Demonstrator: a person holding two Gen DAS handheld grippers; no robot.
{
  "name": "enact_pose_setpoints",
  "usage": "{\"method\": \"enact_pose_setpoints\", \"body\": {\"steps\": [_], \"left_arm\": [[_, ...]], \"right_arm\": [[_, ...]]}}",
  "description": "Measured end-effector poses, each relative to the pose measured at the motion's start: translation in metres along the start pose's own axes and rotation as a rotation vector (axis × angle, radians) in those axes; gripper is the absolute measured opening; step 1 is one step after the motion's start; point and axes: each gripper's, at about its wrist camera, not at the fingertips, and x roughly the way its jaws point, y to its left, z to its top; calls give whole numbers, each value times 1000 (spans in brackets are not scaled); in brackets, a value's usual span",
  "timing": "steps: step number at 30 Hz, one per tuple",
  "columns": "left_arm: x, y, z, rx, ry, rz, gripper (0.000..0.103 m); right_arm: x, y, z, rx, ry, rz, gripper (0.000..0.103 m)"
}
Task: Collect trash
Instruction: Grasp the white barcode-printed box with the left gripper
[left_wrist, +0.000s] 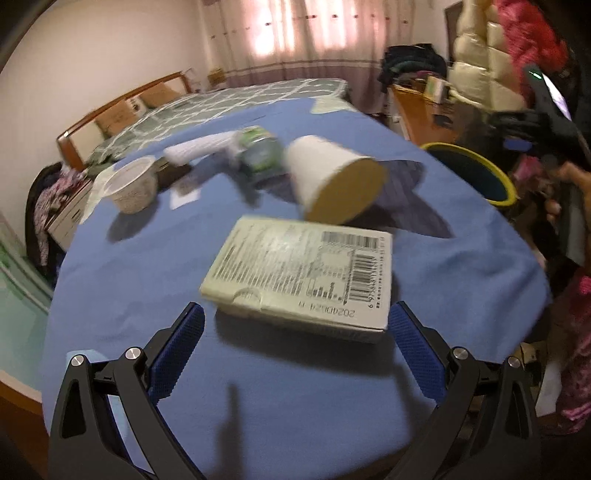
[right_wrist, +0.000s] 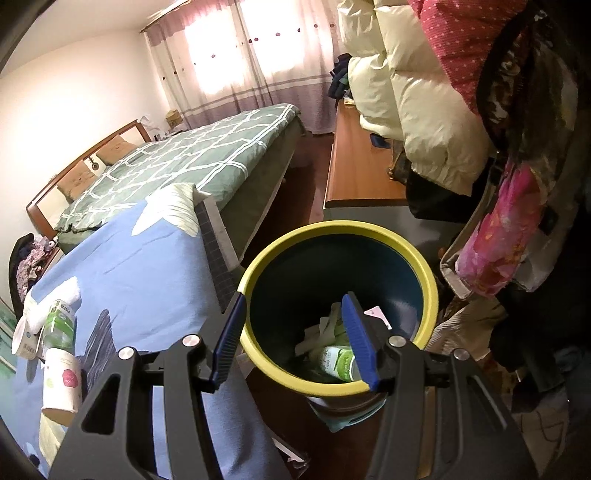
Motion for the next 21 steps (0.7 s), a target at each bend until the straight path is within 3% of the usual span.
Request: {"method": "enact_pose_setpoints", "body": {"steps": [2,5,9,12,16,21], "left_arm": [[2,18,0,-38,9,26,98],[7,55,2,-91,7,148,98],[17,96,9,-165,8,241,98],[13,108,17,-219,-14,190,98],[8,88,31,-168,-53,112,98],[34,74,49,-172,7,62,98]], "right_arm": [[1,3,-1,-7,2,2,51],[1,8,-1,-14,5,8,51],[1,17,-2,-31,6,17,51],[0,22,-3,-41,4,19,51],[-2,24,-2,-40,2,24,51],[-1,26,-4,-48,7,28,52]]}}
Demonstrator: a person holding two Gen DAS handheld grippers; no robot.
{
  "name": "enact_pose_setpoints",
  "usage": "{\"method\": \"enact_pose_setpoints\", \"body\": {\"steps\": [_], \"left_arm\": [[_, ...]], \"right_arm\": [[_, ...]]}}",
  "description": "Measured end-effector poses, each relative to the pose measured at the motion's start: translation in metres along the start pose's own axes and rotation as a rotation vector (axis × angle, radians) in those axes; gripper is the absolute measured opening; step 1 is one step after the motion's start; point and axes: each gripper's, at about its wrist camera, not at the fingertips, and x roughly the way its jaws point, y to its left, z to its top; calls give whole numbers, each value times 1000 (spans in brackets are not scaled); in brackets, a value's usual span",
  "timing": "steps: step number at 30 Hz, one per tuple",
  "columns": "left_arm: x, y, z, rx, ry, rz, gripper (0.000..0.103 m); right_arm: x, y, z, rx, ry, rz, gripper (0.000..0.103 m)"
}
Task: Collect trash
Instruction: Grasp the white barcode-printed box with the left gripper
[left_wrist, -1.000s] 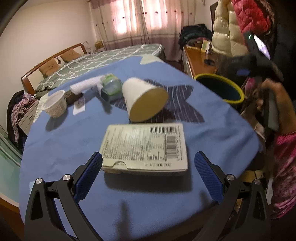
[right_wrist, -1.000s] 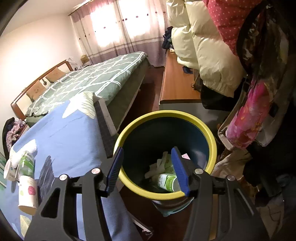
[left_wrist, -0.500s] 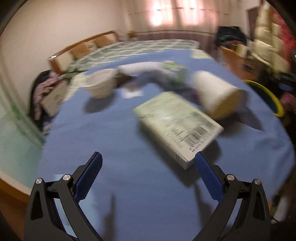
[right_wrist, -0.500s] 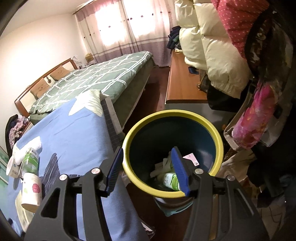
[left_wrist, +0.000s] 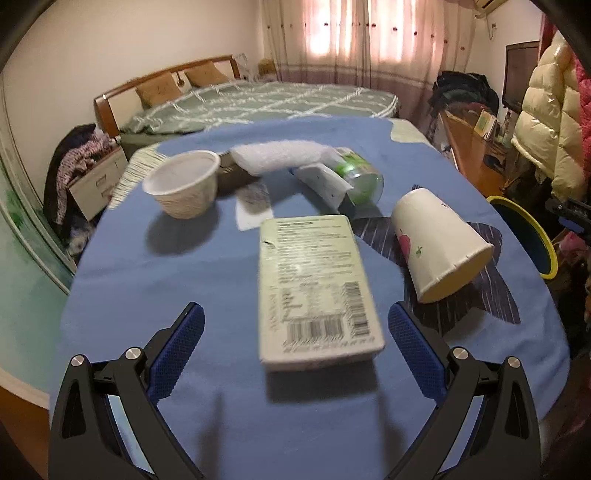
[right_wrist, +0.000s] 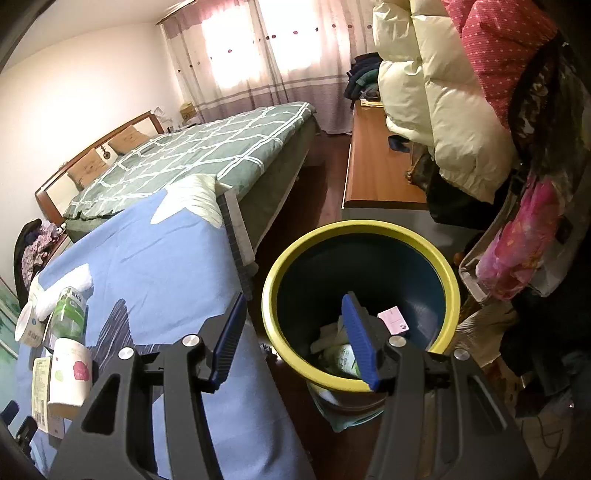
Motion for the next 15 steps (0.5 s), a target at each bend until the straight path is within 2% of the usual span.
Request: {"method": "enact_pose_setpoints", "body": {"steps": [10,12,15], "left_arm": [[60,1,19,-53,118,2,98],[67,1,20,-61,133,-17,94],[72,1,21,-59,143,-34,82]], "right_arm": [[6,0,-5,2,16,7,54],[7,0,-5,2,19,9,54],[7,2,-6,2,21,14,54]]}}
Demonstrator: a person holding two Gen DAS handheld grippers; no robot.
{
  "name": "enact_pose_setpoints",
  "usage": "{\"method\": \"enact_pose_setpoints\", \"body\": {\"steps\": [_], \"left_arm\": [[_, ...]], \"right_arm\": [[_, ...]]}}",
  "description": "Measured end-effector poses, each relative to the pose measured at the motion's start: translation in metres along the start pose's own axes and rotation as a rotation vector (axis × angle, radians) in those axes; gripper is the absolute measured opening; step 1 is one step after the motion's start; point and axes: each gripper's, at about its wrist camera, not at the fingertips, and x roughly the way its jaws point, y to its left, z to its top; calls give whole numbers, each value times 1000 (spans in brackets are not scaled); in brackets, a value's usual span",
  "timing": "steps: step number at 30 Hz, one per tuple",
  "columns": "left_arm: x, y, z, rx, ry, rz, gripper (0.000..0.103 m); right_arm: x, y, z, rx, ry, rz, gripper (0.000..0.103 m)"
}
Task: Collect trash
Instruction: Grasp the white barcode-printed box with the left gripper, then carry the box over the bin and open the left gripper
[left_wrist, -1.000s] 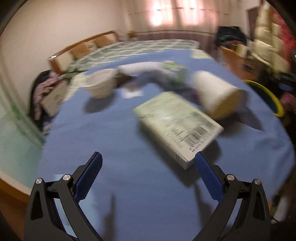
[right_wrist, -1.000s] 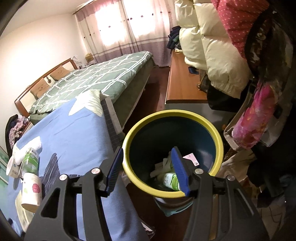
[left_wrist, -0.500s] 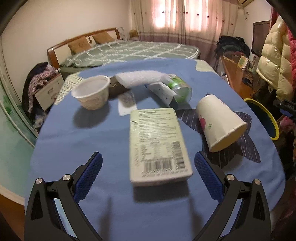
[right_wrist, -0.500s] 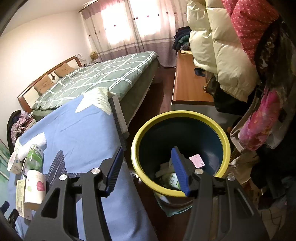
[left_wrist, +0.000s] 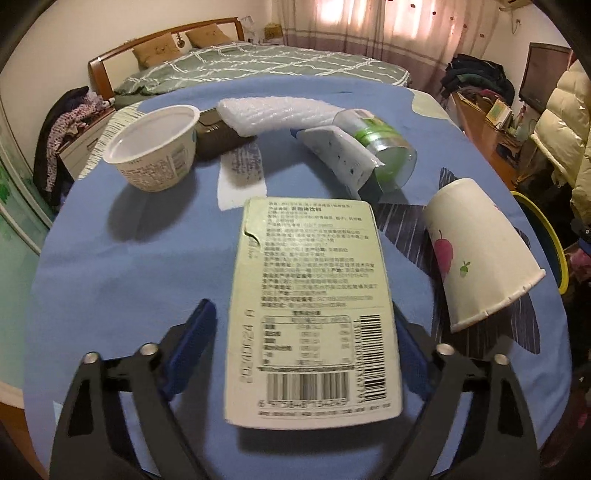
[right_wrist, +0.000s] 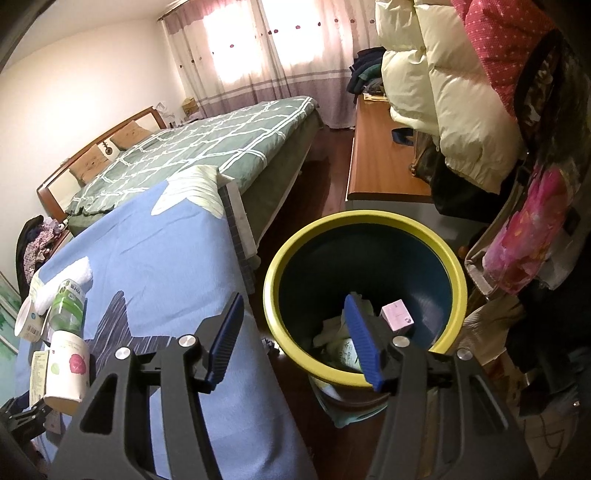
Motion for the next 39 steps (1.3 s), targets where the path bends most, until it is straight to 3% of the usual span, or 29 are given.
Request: {"method": "enact_pose_setpoints", "body": {"steps": [2,13,20,29,39], "left_arm": [[1,-2,1,8,-6,1,72],[-36,-3,0,24,-94,-15,71],[-79,-33,17,89,-178,-77,71],[-93,-124,55,204,-217,-209,71],[-57,-268,73,382,-158,-316,71]], "right_arm": [[0,1,-1,-3,1,2,54],[-7,-1,-5,-4,-3,10,54],[-11,-15,-9,7,-3,-2,54],[-20,-55,-12,52,-20,-53,55],[-24,-96,-18,100,-23,-84,56]]}}
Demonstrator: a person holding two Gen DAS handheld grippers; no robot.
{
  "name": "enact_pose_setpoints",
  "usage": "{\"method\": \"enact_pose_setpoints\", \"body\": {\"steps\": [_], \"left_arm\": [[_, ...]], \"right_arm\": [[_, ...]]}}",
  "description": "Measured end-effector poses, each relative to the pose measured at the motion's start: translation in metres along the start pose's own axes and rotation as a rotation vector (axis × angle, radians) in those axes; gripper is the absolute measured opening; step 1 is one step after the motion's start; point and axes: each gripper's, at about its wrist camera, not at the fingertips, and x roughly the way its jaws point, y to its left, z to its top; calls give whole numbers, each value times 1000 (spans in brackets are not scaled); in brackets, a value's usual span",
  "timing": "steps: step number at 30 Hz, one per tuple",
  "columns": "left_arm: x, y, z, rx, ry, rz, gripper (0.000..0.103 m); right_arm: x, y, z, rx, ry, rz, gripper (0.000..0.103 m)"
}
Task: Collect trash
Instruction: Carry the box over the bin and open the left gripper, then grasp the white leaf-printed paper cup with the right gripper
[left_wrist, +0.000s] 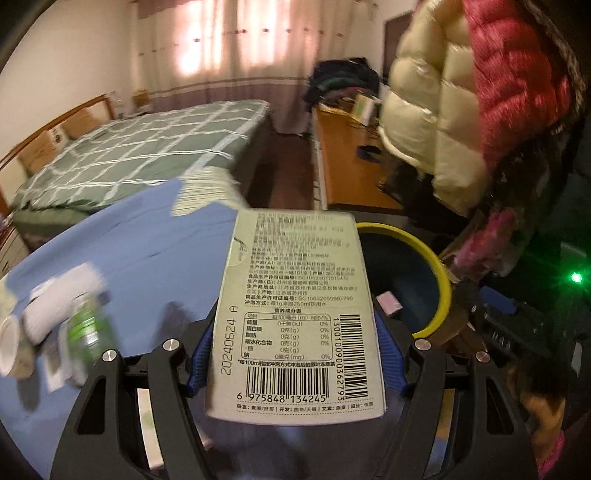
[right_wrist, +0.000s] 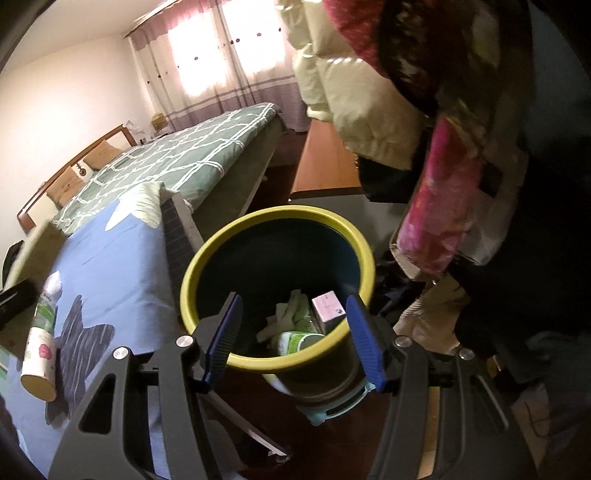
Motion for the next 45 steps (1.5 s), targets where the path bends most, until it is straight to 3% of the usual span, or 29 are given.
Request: {"method": "enact_pose_setpoints", "body": {"steps": [5,13,15,17,24,29,36,45], "left_arm": [[43,-44,18,55,50,-46,71],[95,-79,29,87,106,-63,72],[99,-81,31,81,96,-50,89],[95,-79,33,70,77,-45,92],[29,-49,27,15,-14,-66,95],[-33,-6,8,-51,-107,-32,98],[-116,78,-41,-185,-224,101,98],[-184,172,-125,-364,-274,309,98]], "right_arm": [[5,-15,-1,22,12,-4,56],[12,-33,-4,53,26,-18,57],[13,-34,-5,58,33,-23,57],[14,-34,-6,59,39,-27,57],[11,-18,-9,29,39,-11,57],[9,4,-12,-10,42,7,57],[6,50,-19,-96,52,50,58],[-6,133,-33,-243,60,150,58]]}}
